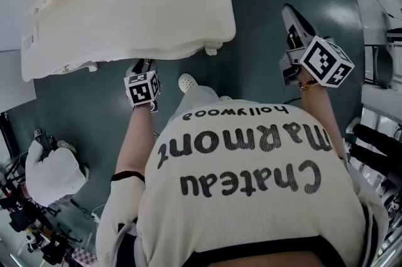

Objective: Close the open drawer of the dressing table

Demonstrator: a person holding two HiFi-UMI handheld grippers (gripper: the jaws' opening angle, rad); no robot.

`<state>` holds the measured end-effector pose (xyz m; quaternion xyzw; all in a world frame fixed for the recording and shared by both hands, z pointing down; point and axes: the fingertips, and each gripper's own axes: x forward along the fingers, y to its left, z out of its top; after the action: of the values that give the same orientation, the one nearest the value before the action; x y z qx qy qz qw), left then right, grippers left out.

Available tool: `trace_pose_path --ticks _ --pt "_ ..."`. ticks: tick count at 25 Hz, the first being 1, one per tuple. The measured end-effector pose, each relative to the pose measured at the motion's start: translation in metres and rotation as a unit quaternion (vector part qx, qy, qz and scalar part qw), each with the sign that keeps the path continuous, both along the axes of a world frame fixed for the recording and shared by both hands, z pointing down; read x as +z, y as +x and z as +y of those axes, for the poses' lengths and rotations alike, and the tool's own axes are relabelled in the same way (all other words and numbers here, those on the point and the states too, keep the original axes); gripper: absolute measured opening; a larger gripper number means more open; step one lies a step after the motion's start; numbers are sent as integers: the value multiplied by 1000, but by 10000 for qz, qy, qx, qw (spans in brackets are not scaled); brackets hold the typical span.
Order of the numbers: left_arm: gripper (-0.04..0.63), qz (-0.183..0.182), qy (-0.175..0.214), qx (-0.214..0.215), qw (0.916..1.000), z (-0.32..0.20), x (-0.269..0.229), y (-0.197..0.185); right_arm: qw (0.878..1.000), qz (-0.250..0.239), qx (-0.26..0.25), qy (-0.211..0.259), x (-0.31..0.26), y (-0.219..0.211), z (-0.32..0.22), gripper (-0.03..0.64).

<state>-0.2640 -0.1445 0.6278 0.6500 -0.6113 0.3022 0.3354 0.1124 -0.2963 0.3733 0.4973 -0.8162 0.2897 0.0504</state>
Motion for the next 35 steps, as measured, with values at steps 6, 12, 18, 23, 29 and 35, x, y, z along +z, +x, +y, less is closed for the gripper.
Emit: trace_pose_path --ticks 6,12,18,23,29,35 --pt "147 7 -26 0 10000 -7 2 -7 9999 81 130 -16 -1 4 2 31" --pt "147 1 -34 35 10000 -16 3 -7 9998 88 179 -15 0 6 3 31" --pt "147 -31 -70 57 10000 -19 5 -6 9998 32 213 31 -1 7 1 31" --pt "147 -61 -120 78 9999 -23 4 -8 9998 23 206 43 -3 4 0 31" --pt "147 -108 -147 73 9998 -28 3 -5 9996 4 270 25 -4 8 0 31" --pt "147 -98 -101 126 9998 -31 2 -4 9997 9 251 56 -7 3 0 31"
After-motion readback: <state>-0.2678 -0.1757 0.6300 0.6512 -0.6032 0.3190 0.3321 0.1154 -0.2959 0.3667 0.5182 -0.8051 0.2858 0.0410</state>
